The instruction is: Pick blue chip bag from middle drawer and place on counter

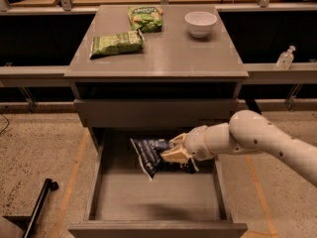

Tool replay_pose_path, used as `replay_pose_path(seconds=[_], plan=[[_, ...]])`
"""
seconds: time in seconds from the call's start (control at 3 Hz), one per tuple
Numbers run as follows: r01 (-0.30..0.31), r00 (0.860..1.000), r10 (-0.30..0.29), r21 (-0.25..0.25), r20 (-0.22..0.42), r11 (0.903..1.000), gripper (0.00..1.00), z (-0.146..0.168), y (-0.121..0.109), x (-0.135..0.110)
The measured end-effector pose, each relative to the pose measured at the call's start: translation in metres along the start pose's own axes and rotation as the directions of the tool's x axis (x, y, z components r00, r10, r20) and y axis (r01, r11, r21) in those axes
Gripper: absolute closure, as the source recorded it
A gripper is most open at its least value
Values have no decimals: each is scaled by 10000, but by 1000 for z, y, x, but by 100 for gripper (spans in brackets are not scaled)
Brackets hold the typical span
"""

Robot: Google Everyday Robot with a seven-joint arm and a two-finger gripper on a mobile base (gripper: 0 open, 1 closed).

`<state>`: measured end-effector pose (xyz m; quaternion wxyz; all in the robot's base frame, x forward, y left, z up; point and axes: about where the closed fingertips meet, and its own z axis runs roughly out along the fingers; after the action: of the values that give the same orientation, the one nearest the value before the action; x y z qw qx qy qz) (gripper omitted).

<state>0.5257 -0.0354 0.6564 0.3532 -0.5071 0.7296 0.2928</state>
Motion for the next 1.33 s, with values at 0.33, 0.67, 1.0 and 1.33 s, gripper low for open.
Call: replay_pose_path(seconds=[0.33,0.67,1.0,1.33], plan=[[612,9972,-631,450,412,9971,100,-48,-23,-32],[1235,9912,-1290,1433,298,9819,100,-105,-62,-76],[1229,9913,-1281,1399,289,9825,100,-103,-61,-75],[1605,9863,-1646,1845,73,9696,100,-109,-62,-86]])
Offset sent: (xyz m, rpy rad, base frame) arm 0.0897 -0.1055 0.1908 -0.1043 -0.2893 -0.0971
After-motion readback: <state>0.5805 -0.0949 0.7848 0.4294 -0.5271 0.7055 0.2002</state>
